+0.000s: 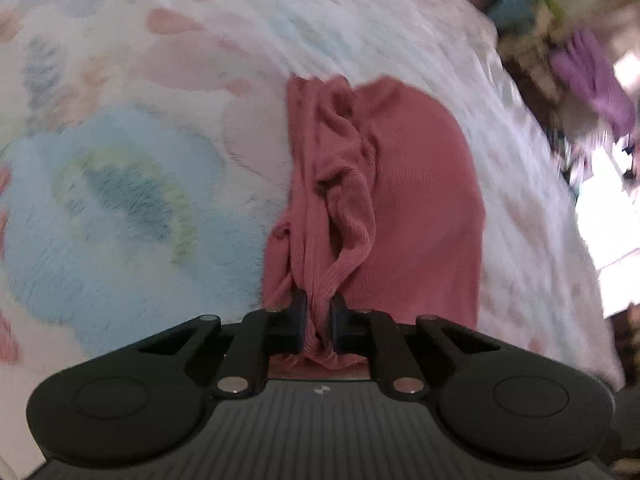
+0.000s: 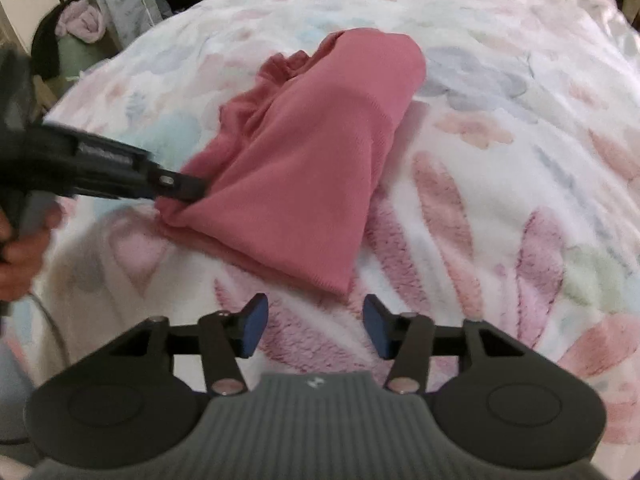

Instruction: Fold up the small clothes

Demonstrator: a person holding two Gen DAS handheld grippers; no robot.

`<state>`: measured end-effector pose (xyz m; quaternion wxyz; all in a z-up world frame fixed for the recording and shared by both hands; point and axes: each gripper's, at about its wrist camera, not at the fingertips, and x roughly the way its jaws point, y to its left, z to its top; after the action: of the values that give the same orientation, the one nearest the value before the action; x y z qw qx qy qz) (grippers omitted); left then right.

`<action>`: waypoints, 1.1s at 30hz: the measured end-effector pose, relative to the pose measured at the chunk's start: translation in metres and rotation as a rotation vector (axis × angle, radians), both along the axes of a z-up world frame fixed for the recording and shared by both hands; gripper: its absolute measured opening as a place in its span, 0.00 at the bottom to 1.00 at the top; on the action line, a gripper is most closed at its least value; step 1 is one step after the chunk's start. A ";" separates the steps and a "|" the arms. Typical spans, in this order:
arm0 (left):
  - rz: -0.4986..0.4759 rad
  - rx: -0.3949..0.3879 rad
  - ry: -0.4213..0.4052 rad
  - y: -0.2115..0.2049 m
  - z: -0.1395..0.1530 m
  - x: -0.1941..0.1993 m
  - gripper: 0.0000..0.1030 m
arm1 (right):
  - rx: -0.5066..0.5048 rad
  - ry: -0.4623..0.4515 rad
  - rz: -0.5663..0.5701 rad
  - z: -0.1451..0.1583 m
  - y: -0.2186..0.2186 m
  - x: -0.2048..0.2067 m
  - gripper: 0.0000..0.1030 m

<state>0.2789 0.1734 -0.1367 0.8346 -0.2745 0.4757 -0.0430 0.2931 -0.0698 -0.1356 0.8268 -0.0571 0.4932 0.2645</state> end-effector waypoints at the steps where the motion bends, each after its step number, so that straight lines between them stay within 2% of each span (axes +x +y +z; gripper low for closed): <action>1: 0.029 -0.042 -0.005 0.006 -0.001 -0.005 0.10 | 0.006 -0.006 -0.021 -0.002 -0.001 0.001 0.15; 3: 0.071 -0.074 -0.010 0.013 -0.004 -0.013 0.10 | 0.029 0.012 -0.057 -0.009 -0.004 0.007 0.00; 6: 0.101 -0.075 0.041 0.016 -0.025 -0.023 0.10 | 0.066 0.081 -0.091 -0.024 -0.013 0.015 0.00; 8: 0.125 -0.086 0.054 0.016 -0.033 -0.025 0.14 | 0.077 0.108 -0.109 -0.033 -0.016 0.018 0.00; 13: 0.095 -0.041 0.098 0.018 -0.013 -0.026 0.25 | 0.040 0.095 -0.082 -0.030 -0.011 0.017 0.00; 14: 0.091 -0.026 0.106 0.019 -0.008 -0.027 0.32 | 0.034 0.095 -0.072 -0.029 -0.010 0.018 0.00; 17: 0.074 0.007 0.104 0.023 0.009 -0.032 0.34 | 0.043 0.087 -0.058 -0.016 -0.014 0.014 0.02; 19: 0.066 0.036 0.070 0.024 0.024 -0.031 0.37 | 0.053 0.069 -0.064 -0.004 -0.021 0.014 0.15; 20: 0.065 0.053 0.038 0.024 0.032 -0.030 0.48 | 0.065 0.059 -0.073 0.001 -0.023 0.015 0.21; 21: 0.065 0.063 0.005 0.025 0.039 -0.028 0.54 | 0.082 0.050 -0.085 0.007 -0.028 0.016 0.30; 22: 0.068 0.067 -0.032 0.027 0.046 -0.026 0.64 | 0.106 0.043 -0.102 0.012 -0.031 0.018 0.33; 23: 0.069 0.064 -0.068 0.029 0.052 -0.021 0.67 | 0.130 0.040 -0.120 0.017 -0.036 0.022 0.35; 25: 0.059 0.048 -0.118 0.029 0.059 -0.008 0.71 | 0.191 0.038 -0.162 0.024 -0.042 0.034 0.47; 26: 0.048 0.032 -0.146 0.028 0.061 0.000 0.80 | 0.224 0.037 -0.183 0.027 -0.044 0.041 0.50; 28: 0.037 0.012 -0.180 0.026 0.059 0.017 0.85 | 0.277 0.029 -0.223 0.032 -0.047 0.056 0.63; 33: 0.034 -0.040 -0.169 0.026 0.034 0.063 0.85 | 0.431 0.038 -0.299 0.028 -0.049 0.096 0.63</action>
<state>0.3415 0.1990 -0.1026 0.8666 -0.2945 0.3981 -0.0615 0.3893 -0.1192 -0.1075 0.8405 0.1986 0.4437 0.2394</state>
